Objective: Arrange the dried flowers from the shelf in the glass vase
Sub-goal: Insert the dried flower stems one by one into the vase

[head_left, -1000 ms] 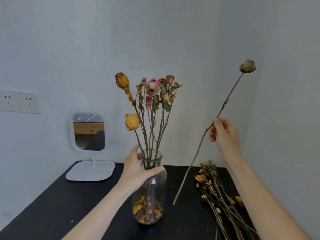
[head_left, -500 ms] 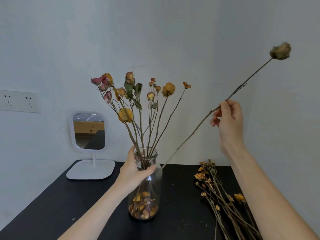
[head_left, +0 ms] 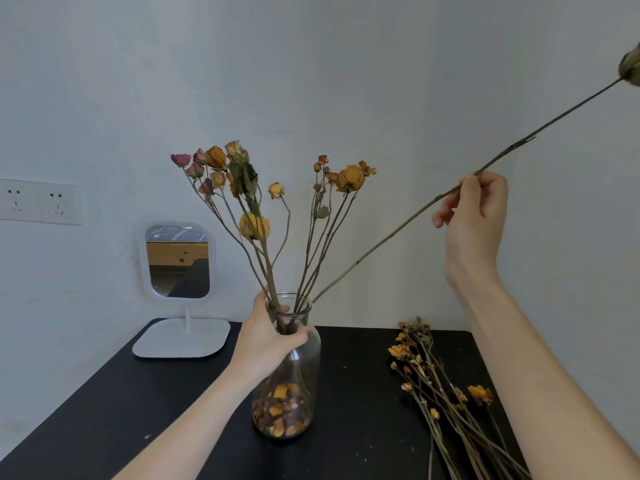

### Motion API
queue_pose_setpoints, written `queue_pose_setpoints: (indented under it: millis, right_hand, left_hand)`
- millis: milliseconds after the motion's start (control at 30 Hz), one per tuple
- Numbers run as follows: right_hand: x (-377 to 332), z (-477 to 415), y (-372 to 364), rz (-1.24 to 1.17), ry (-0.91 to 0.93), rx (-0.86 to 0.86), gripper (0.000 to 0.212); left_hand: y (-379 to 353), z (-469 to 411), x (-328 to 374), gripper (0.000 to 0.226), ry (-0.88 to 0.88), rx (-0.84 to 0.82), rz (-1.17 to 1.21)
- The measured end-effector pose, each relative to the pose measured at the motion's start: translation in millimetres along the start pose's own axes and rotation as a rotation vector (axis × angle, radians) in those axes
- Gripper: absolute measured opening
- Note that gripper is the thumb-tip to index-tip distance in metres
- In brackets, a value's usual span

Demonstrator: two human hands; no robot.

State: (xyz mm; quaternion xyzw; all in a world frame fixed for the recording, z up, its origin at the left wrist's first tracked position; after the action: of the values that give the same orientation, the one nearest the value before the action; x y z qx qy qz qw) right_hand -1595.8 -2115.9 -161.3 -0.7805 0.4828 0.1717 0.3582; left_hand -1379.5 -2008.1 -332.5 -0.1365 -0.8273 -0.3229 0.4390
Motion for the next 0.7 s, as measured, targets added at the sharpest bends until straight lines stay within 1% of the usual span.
queue_pose_setpoints:
  millis: [67, 133, 233, 333, 400, 533, 700]
  right_hand:
    - [-1.3, 0.6, -1.2, -0.015, -0.001, 0.004, 0.019]
    - [-2.4, 1.6, -3.8, -0.033, -0.002, -0.006, 0.019]
    - [-2.8, 5.2, -10.2, -0.045, -0.004, -0.037, 0.020]
    - [-1.2, 10.4, -17.1, -0.027, -0.002, -0.073, 0.020]
    - [0.1, 14.0, -21.0, -0.005, 0.013, -0.107, 0.021]
    - [3.9, 22.2, -27.4, 0.052, 0.024, -0.203, 0.021]
    - [9.3, 37.4, -37.9, 0.180, -0.001, -0.371, 0.020]
  left_hand:
    - [0.3, -0.6, -0.6, 0.081, -0.001, -0.029, 0.015]
    - [0.2, -0.6, 0.5, 0.088, -0.003, -0.049, 0.047]
    - [2.2, 2.3, 3.0, 0.099, -0.012, 0.013, 0.038]
    - [4.1, 4.6, 5.3, 0.101, -0.025, 0.060, 0.041]
    - [5.4, 5.0, 5.9, 0.098, -0.039, 0.058, 0.026]
    - [5.5, 3.7, 4.3, 0.084, -0.041, 0.006, 0.033]
    - [3.6, 2.2, 0.3, 0.078, -0.002, -0.038, 0.104]
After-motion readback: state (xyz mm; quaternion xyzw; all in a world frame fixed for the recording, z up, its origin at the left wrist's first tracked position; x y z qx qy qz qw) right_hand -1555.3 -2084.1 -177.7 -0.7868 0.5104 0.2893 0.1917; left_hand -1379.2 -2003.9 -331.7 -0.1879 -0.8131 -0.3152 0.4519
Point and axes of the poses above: each hand's wrist, its own z-axis away from the middle knuckle, its own y-axis out of the back of the hand, x = y × z, the point moved 2 cm from there along -z, towards the middle knuckle, and after that the axes turned 1 degree about -y, right-handed, at the moved point
